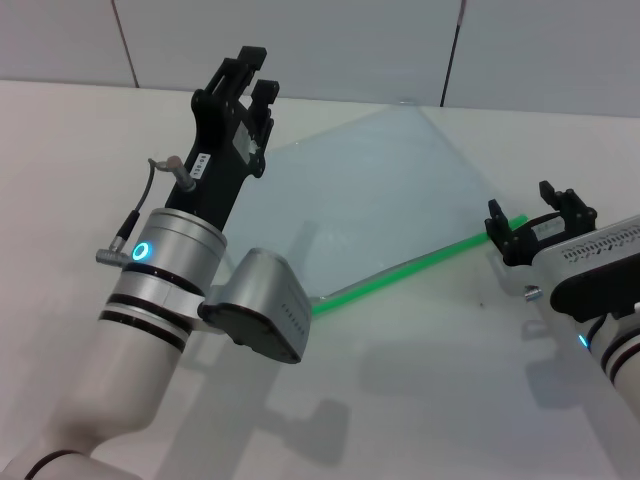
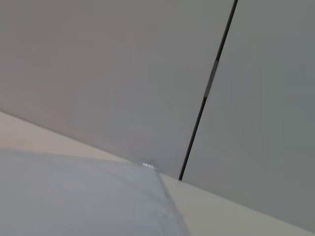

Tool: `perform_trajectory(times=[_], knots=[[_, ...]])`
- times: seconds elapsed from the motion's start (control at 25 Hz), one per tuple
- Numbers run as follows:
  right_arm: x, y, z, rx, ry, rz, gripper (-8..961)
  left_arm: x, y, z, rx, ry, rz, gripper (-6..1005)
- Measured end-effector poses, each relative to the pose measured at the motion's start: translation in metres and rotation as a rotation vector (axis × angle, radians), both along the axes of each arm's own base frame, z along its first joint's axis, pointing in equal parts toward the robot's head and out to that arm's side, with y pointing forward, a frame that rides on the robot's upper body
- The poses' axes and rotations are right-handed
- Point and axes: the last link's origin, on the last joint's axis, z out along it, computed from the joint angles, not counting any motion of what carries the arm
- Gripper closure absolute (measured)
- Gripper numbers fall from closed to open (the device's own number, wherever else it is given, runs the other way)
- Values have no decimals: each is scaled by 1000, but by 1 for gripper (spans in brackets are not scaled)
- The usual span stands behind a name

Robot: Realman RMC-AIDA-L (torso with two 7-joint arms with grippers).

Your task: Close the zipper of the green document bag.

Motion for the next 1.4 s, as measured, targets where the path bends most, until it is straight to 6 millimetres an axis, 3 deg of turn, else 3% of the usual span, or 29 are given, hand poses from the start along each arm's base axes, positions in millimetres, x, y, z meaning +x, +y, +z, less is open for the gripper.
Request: perform_trajectory(times=[0.28, 0.52, 1.12, 1.4], knots=[[-11, -2, 4, 66, 51, 29, 289, 0, 0, 2, -10, -75, 2, 573], [-20, -3, 8, 119, 126, 31, 290, -1, 0, 13, -13, -278, 3, 577], [-34, -6, 19, 209, 301, 60, 292, -23, -1, 32, 5, -730, 69, 580], [-40, -8, 19, 219, 329, 77, 293, -33, 2, 35, -10, -843, 91, 579]])
